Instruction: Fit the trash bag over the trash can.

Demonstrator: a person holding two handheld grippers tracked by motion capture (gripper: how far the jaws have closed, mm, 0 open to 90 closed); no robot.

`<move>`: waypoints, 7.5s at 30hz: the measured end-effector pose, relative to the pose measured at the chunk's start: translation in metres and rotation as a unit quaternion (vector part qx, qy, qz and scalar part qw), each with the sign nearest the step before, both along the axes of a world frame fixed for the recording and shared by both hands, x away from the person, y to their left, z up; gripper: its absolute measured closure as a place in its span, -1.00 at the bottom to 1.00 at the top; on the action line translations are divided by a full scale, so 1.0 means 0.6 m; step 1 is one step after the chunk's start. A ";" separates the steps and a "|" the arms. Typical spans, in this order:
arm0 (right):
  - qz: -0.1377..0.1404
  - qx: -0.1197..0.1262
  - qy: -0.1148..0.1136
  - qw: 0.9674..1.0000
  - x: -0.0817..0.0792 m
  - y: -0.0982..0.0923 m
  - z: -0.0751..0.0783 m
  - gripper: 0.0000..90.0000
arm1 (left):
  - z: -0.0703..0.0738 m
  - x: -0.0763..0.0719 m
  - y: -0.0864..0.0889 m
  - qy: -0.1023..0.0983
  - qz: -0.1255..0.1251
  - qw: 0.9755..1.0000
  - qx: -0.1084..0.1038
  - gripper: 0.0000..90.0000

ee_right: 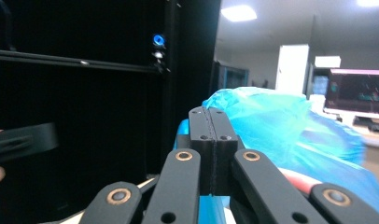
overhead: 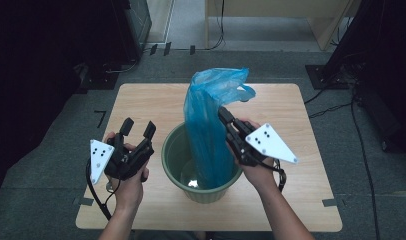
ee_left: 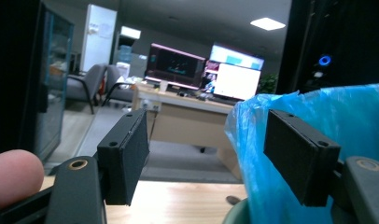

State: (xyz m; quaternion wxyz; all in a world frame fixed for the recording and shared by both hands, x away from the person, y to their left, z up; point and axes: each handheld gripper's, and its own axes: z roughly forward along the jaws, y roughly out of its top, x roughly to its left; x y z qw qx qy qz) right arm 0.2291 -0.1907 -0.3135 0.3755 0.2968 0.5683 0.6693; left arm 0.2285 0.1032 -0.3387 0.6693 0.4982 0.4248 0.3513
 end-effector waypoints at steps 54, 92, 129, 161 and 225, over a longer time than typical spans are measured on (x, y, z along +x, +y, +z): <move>-0.075 -0.002 0.044 0.996 -0.002 -0.036 -0.047 -0.53 | 0.021 -0.006 -0.045 0.007 -0.139 0.990 -0.027 1.00; -0.203 0.023 0.000 0.979 -0.033 -0.135 -0.050 1.00 | -0.028 -0.011 0.040 0.035 -0.133 0.988 -0.072 1.00; -0.193 -0.087 0.110 0.971 -0.125 -0.101 -0.235 1.00 | -0.238 -0.066 0.041 0.164 -0.121 0.979 0.014 1.00; -0.162 0.030 0.057 0.985 -0.140 -0.121 -0.173 -0.18 | -0.205 -0.090 0.033 0.083 -0.086 0.992 0.038 0.74; -0.102 0.114 0.139 0.978 -0.162 -0.120 -0.139 -0.62 | -0.202 -0.074 0.047 0.093 -0.056 0.994 0.023 0.96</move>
